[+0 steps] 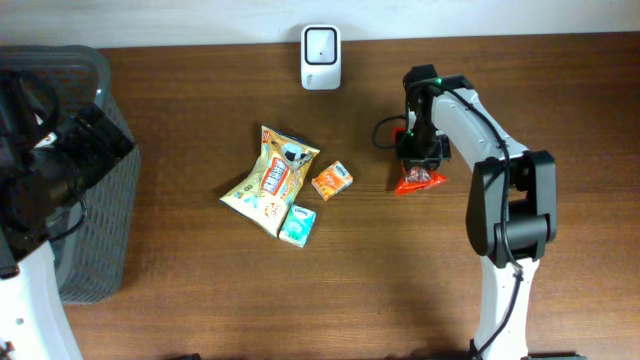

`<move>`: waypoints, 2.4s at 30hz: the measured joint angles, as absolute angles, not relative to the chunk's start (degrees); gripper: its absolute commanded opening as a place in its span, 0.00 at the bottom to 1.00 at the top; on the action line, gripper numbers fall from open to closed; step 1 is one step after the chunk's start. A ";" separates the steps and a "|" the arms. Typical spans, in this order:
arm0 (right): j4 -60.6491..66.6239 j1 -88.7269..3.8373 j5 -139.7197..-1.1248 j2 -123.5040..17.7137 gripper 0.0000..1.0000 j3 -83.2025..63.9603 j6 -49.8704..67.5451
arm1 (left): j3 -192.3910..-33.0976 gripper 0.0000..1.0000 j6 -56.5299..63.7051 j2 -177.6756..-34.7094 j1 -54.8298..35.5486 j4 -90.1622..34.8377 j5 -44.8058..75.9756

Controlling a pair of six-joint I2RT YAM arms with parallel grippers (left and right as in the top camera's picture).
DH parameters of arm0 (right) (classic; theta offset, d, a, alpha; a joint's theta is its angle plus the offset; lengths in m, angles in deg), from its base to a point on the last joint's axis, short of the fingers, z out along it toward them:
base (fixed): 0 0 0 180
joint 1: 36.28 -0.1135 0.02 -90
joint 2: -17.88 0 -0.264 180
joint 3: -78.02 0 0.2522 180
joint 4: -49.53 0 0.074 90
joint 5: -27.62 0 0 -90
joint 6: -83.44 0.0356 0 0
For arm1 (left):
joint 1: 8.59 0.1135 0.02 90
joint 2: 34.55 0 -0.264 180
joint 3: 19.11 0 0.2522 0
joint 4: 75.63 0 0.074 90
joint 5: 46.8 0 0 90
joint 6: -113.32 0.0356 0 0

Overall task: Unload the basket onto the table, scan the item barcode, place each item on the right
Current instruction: 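Carry the red bag up to the white barcode scanner, then hold the red bag in front of the scanner, turning it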

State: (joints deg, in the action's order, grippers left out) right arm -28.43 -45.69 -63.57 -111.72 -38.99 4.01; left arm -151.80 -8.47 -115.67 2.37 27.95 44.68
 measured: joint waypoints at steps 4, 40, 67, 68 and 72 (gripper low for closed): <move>-27.89 -46.72 -65.60 -112.66 0.25 -46.50 4.95 | -151.80 0.99 -8.47 -115.67 2.37 27.95 44.68; 14.15 -60.84 -66.19 -120.31 0.70 -60.80 11.20 | -151.80 0.99 -8.47 -115.67 2.37 27.93 44.68; 5.91 -67.55 -71.81 -128.38 0.95 -61.65 -27.29 | -151.80 0.99 -8.47 -115.67 2.37 27.93 44.68; 6.12 -67.61 -71.99 -128.47 0.93 -61.65 -28.30 | -151.80 0.99 -8.47 -115.67 2.37 27.93 44.68; 6.74 -67.79 -72.29 -128.55 0.80 -61.65 -31.40 | -151.80 0.99 -8.47 -115.67 2.37 27.93 44.68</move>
State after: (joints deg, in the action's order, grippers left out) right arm 6.74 -67.79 -72.29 -128.55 -61.65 -31.40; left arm -151.80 -8.47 -115.67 2.37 27.93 44.68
